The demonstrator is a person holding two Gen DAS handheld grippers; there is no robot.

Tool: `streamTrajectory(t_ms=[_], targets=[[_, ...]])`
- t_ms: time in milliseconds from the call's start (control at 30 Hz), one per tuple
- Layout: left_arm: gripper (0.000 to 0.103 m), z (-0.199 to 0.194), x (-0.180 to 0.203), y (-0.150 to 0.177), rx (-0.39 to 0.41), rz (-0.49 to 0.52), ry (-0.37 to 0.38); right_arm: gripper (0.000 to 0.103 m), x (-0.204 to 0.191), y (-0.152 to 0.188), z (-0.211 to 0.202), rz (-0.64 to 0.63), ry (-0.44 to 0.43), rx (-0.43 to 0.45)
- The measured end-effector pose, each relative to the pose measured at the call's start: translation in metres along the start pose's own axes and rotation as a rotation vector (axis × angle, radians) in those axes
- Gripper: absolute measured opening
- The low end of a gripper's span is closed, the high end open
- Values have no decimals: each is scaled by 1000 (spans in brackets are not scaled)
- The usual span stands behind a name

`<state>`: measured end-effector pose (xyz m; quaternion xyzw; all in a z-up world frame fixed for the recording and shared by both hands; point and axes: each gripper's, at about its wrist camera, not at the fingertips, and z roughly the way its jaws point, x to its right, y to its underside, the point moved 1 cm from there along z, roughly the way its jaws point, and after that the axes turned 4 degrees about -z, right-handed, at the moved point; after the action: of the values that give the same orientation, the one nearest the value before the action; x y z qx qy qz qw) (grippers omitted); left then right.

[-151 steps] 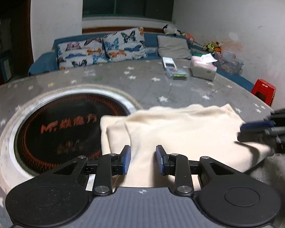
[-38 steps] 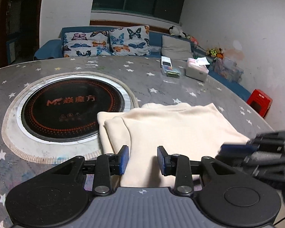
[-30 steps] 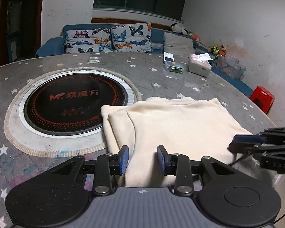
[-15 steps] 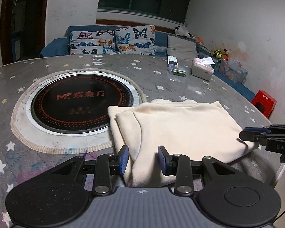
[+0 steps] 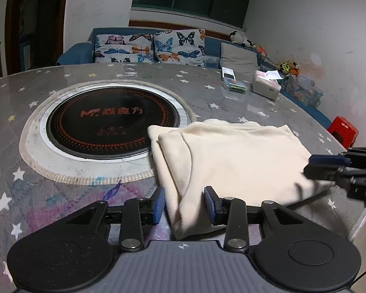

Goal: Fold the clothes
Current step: 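Tuck the folded sweatshirt edge with the right tool while the left tool holds it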

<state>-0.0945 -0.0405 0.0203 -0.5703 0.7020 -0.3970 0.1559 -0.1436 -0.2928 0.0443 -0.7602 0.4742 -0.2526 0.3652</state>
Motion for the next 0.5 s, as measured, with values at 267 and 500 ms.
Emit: streamTrajectory(t_ms=[267,500], targets=[[38,-9,-18,-7,4,-64,-27,32,-45,-17,14,-149,-113,-3],[38,-10,-39,-9,-29,-152,-31,33,-86,-29,25,-298,-198,-11]])
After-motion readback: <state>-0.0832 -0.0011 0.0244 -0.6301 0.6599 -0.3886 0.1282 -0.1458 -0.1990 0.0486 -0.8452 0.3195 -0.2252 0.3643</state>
